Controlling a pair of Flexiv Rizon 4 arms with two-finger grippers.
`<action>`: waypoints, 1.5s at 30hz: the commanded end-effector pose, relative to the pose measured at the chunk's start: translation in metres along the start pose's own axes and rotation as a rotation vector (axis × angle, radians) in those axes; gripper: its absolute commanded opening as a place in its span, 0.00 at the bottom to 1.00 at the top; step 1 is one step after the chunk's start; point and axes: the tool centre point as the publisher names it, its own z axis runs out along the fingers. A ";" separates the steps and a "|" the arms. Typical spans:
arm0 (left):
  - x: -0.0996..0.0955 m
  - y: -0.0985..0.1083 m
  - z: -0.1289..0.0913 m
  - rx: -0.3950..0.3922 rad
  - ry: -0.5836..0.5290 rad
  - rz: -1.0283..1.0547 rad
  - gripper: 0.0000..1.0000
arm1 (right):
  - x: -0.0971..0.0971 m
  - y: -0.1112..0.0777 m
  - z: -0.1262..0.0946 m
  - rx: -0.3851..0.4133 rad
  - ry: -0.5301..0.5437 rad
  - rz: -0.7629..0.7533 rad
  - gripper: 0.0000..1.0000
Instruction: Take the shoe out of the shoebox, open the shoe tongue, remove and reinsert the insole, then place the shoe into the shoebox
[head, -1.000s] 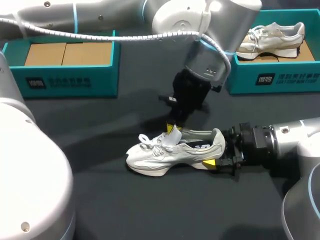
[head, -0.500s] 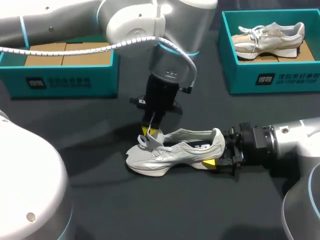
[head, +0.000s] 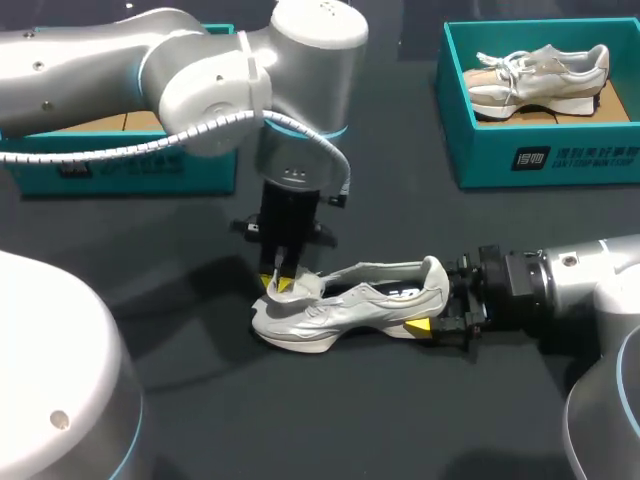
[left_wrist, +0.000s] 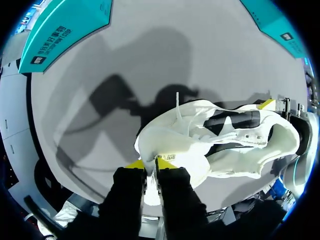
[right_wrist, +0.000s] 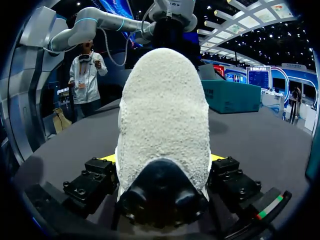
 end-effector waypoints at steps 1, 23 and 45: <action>-0.010 0.000 0.007 0.000 0.069 0.003 0.32 | 0.001 0.001 -0.001 0.005 -0.001 0.001 0.00; -0.008 0.010 -0.086 0.164 0.282 0.184 0.58 | 0.001 0.001 -0.001 0.005 -0.001 0.001 0.00; 0.058 0.035 -0.180 0.275 0.231 1.045 0.13 | 0.001 0.001 -0.001 0.005 -0.001 0.001 0.00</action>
